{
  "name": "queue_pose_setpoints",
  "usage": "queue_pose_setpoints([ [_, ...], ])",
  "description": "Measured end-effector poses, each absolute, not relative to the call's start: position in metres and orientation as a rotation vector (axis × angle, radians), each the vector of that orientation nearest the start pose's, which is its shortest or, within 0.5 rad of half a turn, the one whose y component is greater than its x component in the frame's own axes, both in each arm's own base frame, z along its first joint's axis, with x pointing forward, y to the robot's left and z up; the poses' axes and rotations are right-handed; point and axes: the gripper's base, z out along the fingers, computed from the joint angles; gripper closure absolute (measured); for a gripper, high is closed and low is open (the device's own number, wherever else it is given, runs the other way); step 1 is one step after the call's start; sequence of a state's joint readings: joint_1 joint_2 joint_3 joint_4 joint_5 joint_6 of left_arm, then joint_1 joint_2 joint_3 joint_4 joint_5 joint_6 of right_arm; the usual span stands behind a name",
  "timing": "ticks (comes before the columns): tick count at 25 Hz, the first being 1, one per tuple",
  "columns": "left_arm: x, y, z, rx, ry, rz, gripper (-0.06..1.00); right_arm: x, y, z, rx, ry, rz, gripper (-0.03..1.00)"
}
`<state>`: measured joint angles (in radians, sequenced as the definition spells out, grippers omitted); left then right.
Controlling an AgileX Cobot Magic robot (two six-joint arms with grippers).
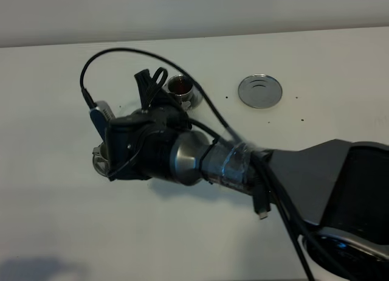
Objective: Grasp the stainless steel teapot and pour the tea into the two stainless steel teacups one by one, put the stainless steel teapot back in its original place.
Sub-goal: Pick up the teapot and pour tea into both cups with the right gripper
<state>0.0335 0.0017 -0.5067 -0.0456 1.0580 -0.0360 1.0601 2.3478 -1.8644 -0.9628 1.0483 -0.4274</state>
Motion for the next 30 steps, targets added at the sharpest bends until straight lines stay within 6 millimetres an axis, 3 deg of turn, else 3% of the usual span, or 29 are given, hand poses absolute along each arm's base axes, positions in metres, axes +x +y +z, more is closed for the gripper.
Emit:
queue_pose_setpoints([
  [11, -0.005, -0.004, 0.279, -0.068, 2.035, -0.056, 0.49, 0.298, 0.393, 0.164, -2.128, 1.405, -1.152, 0.79],
  [30, -0.005, -0.004, 0.279, -0.068, 2.035, -0.056, 0.49, 0.293, 0.406, 0.174, -2.140, 1.157, -1.289, 0.79],
])
